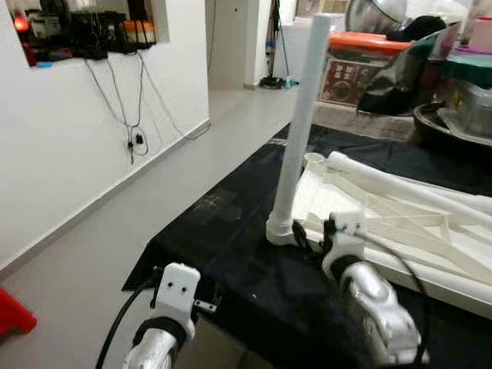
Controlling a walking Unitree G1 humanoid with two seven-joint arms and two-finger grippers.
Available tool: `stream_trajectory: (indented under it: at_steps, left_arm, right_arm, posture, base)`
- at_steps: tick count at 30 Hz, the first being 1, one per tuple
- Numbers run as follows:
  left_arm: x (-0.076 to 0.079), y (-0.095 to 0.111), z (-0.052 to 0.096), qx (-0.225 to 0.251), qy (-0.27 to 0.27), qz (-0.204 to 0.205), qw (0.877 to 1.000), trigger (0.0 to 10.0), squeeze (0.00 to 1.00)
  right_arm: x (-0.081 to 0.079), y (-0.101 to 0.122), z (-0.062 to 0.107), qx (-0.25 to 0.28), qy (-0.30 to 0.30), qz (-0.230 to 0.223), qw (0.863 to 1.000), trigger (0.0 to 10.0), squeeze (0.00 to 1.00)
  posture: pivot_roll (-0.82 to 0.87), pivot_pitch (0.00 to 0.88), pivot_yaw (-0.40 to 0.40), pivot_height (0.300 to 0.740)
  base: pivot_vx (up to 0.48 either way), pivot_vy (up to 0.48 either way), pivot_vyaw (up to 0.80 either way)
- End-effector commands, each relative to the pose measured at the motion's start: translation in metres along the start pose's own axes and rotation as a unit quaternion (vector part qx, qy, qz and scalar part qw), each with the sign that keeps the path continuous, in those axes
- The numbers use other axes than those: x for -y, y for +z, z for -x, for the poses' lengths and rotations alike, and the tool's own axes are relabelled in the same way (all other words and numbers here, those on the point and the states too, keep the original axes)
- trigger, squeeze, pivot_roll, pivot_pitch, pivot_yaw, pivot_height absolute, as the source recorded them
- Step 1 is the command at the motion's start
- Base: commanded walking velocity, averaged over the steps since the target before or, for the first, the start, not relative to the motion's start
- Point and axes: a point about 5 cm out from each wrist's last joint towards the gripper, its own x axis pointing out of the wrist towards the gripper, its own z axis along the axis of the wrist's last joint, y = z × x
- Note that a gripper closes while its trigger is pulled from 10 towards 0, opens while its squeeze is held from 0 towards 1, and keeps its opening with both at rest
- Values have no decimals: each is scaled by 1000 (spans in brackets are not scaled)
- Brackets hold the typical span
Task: Building children table
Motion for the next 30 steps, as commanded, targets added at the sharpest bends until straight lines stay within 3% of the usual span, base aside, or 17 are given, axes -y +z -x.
stream_trajectory:
  at_steps: [1, 3, 4, 5, 6, 8, 13, 14, 15, 16, 18, 21, 30]
  left_arm:
    - [4, 5, 2, 14, -11, -5, 1000, 10000, 0]
    - [6, 8, 5, 19, -15, -6, 1000, 10000, 0]
    - [9, 10, 9, 23, -18, -6, 1000, 10000, 0]
    - [9, 10, 9, 23, -18, -6, 1000, 10000, 0]
    - [10, 12, 11, 24, -20, -5, 999, 10000, 0]
    - [14, 15, 17, 26, -30, -4, 999, 10000, 0]
    - [15, 16, 19, 26, -33, -4, 999, 10000, 0]
    - [16, 17, 21, 26, -36, -3, 999, 10000, 0]
    - [16, 17, 21, 26, -36, -3, 999, 10000, 0]
    - [20, 19, 23, 28, -42, 0, 999, 10000, 0]
    - [20, 19, 23, 28, -42, 0, 999, 10000, 0]
    - [22, 20, 27, 28, -47, 2, 999, 10000, 0]
    - [24, 22, 29, 27, -54, -8, 998, 10000, 0]
  right_arm:
    - [10, -6, 2, -9, 6, -14, 1000, 10000, 0]
    - [16, -1, -1, -7, 27, -14, 1000, 10000, 0]
    - [24, 5, -5, -3, 43, -11, 999, 10000, 145]
    - [24, 5, -5, -3, 43, -11, 999, 10000, 145]
    - [30, 10, -8, 1, 47, 0, 999, 10000, 1000]
    - [44, 21, -15, 6, 45, 24, 999, 10000, 1000]
    - [48, 25, -17, 7, 41, 29, 999, 10000, 1000]
    - [50, 29, -18, 11, 48, 24, 998, 10000, 0]
    - [50, 29, -18, 11, 48, 24, 998, 10000, 0]
    - [49, 35, -20, 17, 91, 4, 996, 10000, 0]
    - [49, 35, -20, 17, 91, 4, 996, 10000, 0]
    - [45, 38, -23, 9, 169, -4, 986, 10000, 0]
    - [59, 43, -31, -1, 185, 14, 983, 10000, 0]
  posture:
    - [159, 33, -99, 740]
    - [161, 52, -98, 740]
    - [160, 72, -102, 740]
    - [160, 72, -102, 740]
    - [161, 76, -102, 740]
    - [158, 107, -108, 740]
    - [158, 114, -110, 740]
    - [157, 127, -107, 740]
    - [157, 127, -107, 740]
    - [159, 142, -111, 740]
    - [159, 142, -111, 740]
    - [165, 143, -114, 740]
    - [168, 132, -118, 740]
  base:
    - [0, 0, 0]
    - [0, 0, 0]
    - [0, 0, 0]
    - [0, 0, 0]
    - [0, 0, 0]
    - [0, 0, 0]
    - [0, 0, 0]
    - [0, 0, 0]
    - [0, 0, 0]
    - [0, 0, 0]
    - [0, 0, 0]
    - [0, 0, 0]
    - [0, 0, 0]
